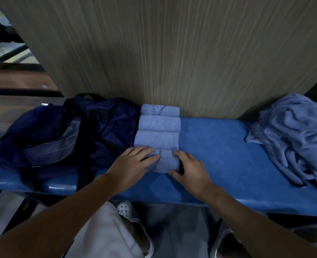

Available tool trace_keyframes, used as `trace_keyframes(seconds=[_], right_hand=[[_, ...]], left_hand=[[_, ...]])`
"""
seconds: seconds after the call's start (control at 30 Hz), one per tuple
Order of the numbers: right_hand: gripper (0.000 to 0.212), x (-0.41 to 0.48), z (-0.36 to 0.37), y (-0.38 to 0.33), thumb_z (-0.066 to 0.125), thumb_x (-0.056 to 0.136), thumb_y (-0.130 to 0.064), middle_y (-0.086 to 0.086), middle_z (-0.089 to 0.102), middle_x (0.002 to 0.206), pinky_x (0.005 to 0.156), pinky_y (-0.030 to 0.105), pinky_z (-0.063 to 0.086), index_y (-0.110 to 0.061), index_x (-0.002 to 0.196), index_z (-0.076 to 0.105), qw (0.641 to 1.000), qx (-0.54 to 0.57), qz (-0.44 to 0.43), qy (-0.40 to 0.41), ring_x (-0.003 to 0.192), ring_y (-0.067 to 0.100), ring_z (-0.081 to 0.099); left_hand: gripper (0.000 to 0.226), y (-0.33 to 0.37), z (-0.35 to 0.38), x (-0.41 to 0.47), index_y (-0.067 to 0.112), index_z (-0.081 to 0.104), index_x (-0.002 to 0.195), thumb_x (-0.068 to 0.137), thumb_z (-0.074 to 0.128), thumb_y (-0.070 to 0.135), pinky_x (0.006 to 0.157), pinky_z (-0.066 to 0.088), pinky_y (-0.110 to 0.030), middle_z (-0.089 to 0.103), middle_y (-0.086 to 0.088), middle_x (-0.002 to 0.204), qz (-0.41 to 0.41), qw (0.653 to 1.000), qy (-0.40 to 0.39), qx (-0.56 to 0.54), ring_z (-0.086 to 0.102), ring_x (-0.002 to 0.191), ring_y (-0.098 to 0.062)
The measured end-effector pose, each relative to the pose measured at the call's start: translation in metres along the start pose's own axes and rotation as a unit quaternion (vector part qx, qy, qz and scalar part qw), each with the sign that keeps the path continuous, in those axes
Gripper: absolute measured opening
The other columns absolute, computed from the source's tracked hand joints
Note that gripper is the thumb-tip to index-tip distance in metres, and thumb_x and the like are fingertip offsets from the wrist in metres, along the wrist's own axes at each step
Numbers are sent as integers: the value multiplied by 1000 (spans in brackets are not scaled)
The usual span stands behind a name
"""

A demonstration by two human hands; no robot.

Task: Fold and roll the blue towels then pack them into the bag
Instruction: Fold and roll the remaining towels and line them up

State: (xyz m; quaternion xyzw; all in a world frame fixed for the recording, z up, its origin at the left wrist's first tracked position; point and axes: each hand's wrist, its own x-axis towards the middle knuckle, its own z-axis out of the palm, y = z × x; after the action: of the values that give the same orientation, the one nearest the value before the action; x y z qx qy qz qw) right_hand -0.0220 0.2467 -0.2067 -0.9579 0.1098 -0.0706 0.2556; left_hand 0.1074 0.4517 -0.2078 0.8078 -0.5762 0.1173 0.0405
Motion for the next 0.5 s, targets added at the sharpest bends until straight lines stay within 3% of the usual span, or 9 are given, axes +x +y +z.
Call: trace_keyframes(seconds=[0.13,0.23,0.37,0.5], right_hand=[[60,-6,-19,5,62,82,-57,-6,58,120,95,37,37,-31,133,41,1000,-14,-4,1,111,18,55],[54,-11,-41,18,57,89,-53,-4,60,118,95,37,39,-24,133,45,1000,-13,3,25,109,18,58],[41,-19,-87,50,53,94,-42,0,64,107,93,41,43,-18,128,54,995,-9,34,97,102,23,62],[38,-34,-145,95,44,89,-45,3,66,93,81,46,51,-17,109,62,977,-13,80,199,89,28,64]], left_hand=[[47,13,-20,16,17,59,129,87,54,37,93,45,-37,56,-4,130,-9,999,25,-34,54,117,-21],[48,28,-30,47,15,60,127,87,47,38,93,46,-37,58,-6,129,-19,999,36,-28,56,115,-23],[46,58,-42,108,16,60,125,91,39,37,92,48,-40,60,-4,125,-5,997,62,-43,57,111,-23],[43,103,-53,178,16,62,118,86,39,33,82,49,-40,64,-2,113,7,994,95,-46,61,100,-26]])
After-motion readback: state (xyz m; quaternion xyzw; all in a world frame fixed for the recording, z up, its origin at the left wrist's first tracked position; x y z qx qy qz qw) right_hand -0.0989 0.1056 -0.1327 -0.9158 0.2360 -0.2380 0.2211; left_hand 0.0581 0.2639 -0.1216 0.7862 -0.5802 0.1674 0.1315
